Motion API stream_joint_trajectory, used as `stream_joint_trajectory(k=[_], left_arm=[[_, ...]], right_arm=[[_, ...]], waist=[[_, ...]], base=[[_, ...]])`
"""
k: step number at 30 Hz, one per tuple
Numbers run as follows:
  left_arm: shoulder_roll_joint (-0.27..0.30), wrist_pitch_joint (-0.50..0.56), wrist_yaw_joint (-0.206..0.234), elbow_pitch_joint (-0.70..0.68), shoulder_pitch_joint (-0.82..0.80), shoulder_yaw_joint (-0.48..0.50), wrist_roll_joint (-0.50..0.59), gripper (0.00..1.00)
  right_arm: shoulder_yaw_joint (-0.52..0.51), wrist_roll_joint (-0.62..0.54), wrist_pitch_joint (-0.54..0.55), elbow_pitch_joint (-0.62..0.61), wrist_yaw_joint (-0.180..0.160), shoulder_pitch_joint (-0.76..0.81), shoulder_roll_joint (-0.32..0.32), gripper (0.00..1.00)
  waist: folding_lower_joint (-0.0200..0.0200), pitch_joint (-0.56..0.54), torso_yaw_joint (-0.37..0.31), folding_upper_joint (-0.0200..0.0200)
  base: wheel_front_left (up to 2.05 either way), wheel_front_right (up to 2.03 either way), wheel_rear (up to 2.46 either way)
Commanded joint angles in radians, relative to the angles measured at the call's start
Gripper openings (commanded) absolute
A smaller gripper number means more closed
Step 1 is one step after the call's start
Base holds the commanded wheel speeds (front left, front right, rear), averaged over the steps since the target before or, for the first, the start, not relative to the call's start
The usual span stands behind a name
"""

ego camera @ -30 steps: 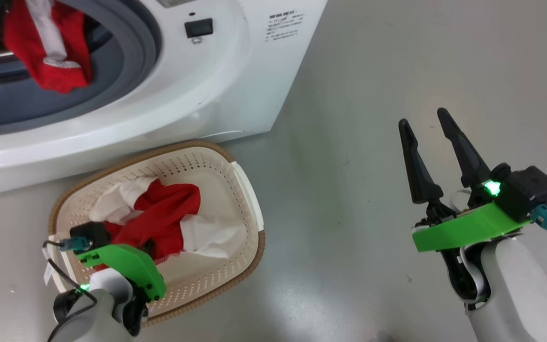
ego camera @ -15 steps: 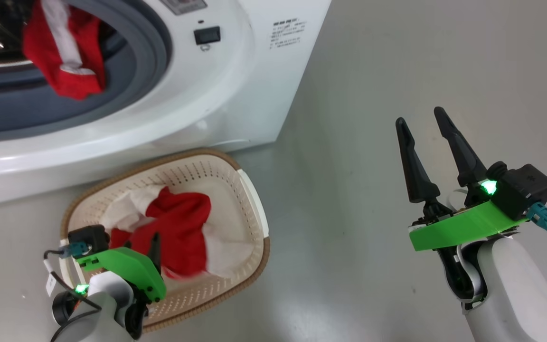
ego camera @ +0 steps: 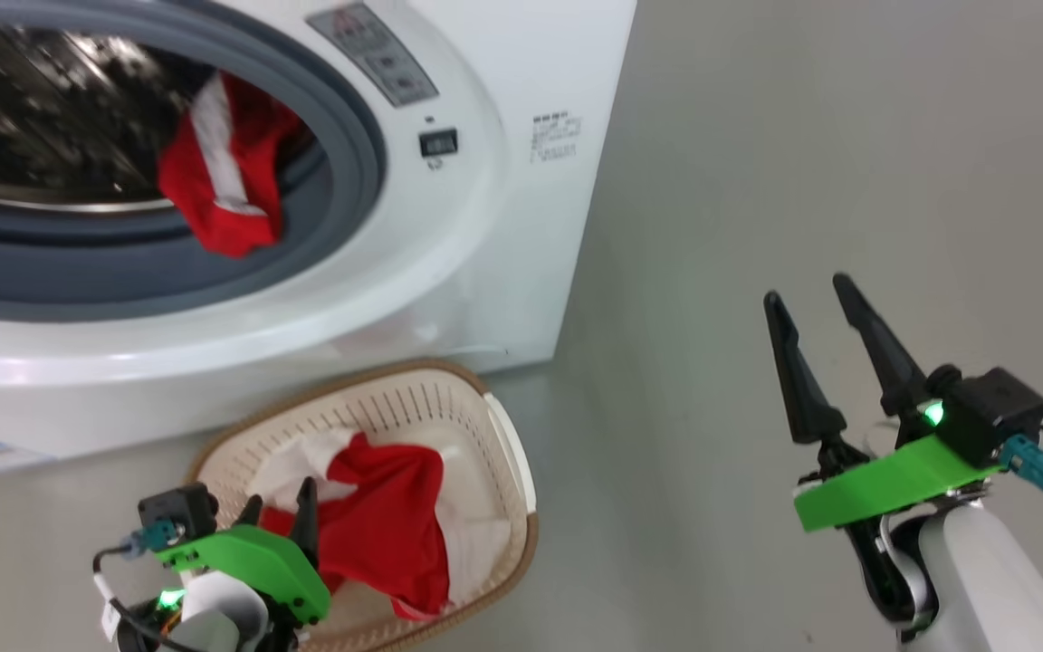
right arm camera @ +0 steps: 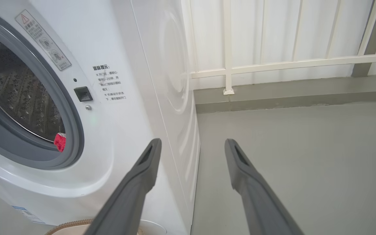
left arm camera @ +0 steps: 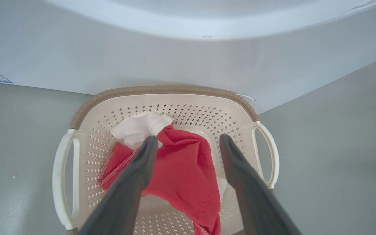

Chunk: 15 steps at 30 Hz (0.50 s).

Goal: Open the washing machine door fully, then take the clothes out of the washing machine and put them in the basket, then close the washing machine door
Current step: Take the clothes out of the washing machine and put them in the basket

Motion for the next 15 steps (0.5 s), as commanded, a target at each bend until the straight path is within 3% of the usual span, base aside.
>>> stream_joint_trajectory(k=[1, 15], left_arm=[[0.032, -0.017, -0.005, -0.042, 0.036, 0.022, -0.005, 1.0], [0.069, -0.018, 0.011, -0.566, 0.257, 0.186, 0.106, 1.0]], right_arm=[[0.019, -0.002, -0.006, -0.018, 0.006, 0.022, -0.004, 1.0], [0.002, 0.0, -0.006, -0.016, 0.006, 0.096, 0.0, 1.0]], waist=[[0.0, -0.089, 0.025, 0.0], [0.0, -0.233, 0.025, 0.0]], base=[[0.0, 0.0, 0.0], [0.0, 0.0, 0.0]])
